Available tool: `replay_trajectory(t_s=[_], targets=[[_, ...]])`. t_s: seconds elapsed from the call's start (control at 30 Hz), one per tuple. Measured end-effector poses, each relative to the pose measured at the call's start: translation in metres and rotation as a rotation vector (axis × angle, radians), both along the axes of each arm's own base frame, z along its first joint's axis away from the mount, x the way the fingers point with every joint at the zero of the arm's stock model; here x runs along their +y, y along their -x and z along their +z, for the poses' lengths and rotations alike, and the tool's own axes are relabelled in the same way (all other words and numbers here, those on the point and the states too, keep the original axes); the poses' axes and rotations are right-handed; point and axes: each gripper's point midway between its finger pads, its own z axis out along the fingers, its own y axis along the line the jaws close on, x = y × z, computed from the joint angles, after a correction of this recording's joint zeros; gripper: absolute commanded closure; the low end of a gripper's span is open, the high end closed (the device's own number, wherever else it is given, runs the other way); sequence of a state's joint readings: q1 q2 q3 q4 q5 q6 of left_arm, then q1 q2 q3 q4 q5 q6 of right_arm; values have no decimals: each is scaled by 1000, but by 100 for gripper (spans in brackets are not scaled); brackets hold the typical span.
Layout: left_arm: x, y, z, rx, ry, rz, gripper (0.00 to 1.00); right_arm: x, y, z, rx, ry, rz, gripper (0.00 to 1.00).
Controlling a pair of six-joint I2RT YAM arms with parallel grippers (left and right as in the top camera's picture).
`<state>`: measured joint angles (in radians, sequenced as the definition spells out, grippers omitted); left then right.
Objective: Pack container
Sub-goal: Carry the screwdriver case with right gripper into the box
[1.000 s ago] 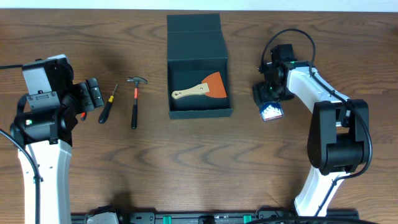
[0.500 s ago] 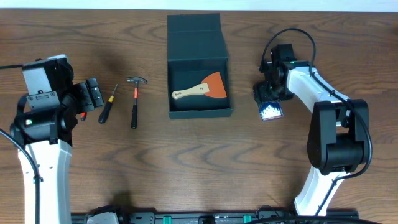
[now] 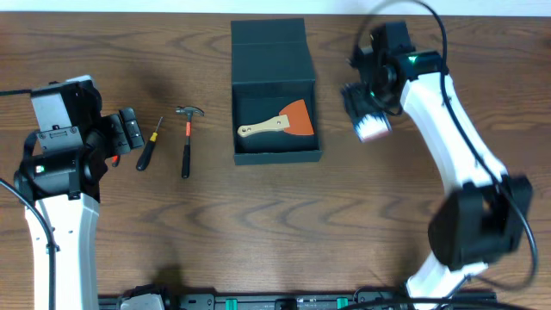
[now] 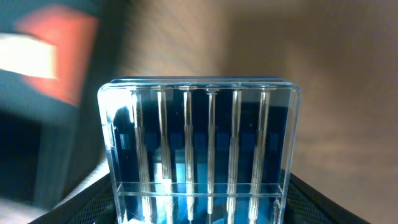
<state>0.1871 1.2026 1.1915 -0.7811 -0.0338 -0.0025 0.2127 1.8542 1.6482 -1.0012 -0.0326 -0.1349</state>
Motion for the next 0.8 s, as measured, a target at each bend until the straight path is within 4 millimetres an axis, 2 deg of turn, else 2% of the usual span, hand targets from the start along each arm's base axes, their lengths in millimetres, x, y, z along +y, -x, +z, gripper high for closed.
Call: replay_trajectory(t_s=[0.1, 0.17, 0.23, 0.3, 0.43, 0.6, 0.7, 0.8], targets=[[0, 0, 0, 0, 0, 0, 2, 50, 4, 61, -178, -7, 196, 99], [0, 0, 0, 0, 0, 0, 2, 86, 15, 91, -279, -7, 349, 99], [0, 0, 0, 0, 0, 0, 2, 119, 28, 108, -353, 8, 518, 99], [0, 0, 0, 0, 0, 0, 2, 144, 38, 110, -392, 39, 670, 99], [0, 0, 0, 0, 0, 0, 2, 161, 32, 87, -400, 118, 850, 99], [0, 0, 0, 0, 0, 0, 2, 166, 8, 27, -342, 217, 1021, 99], [0, 0, 0, 0, 0, 0, 2, 168, -2, -12, -300, 258, 1121, 99], [0, 0, 0, 0, 0, 0, 2, 172, -8, -41, -281, 279, 1187, 99]])
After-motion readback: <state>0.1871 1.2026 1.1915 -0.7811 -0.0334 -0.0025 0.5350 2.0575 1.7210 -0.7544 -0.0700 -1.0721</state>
